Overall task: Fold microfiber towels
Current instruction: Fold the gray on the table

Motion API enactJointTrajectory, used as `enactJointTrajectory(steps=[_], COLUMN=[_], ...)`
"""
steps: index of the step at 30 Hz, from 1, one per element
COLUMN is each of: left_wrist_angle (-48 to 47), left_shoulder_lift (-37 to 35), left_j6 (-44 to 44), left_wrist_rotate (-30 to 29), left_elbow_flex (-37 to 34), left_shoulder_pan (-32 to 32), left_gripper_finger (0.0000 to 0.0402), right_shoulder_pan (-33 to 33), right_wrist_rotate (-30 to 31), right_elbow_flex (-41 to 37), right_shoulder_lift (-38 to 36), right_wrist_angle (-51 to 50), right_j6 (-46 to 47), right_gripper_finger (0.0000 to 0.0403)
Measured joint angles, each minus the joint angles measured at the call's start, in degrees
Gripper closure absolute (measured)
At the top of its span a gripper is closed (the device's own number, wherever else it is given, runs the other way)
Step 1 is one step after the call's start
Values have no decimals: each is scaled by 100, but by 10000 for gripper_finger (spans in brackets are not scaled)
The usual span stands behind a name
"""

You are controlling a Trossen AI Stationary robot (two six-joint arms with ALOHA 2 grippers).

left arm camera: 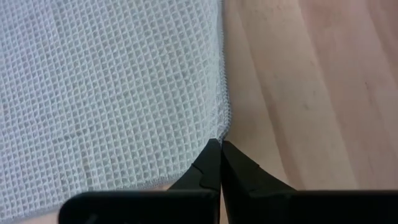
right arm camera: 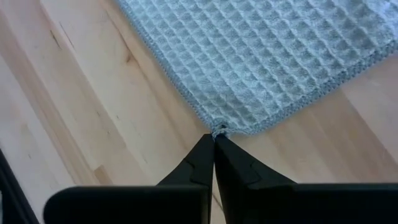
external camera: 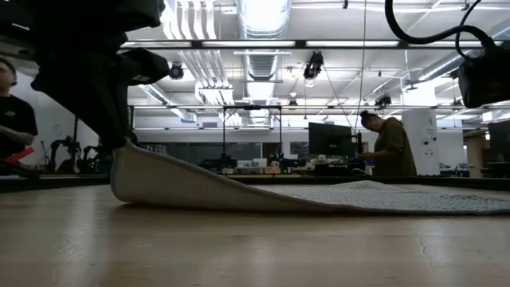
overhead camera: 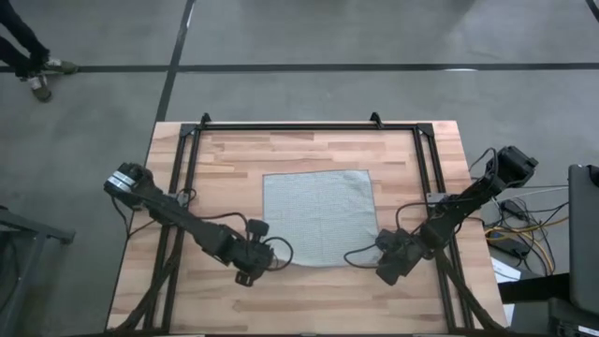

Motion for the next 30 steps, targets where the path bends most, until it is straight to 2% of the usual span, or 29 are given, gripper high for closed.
enactJointTrajectory(steps=[8,18,30], left_wrist_angle=[-116,-177,-369], left_shoulder_lift=[0,0,0], left_j6=[-83,-252,-535], left_wrist_rotate=[-14,-12,-221], left_elbow_flex=[0,0,2], left_shoulder_pan=[139,386,682], left_gripper_finger=[401,401,401], right_shoulder_pan=[4,4,-9], right_wrist_rotate=[524,973,1388], right_elbow_flex=[96,344,361], right_shoulder_lift=[-41,-300,-442], right_wrist_angle=[-65,-1156,-1339], right_j6=[-70,359,864], right_gripper_finger=[395,395,395])
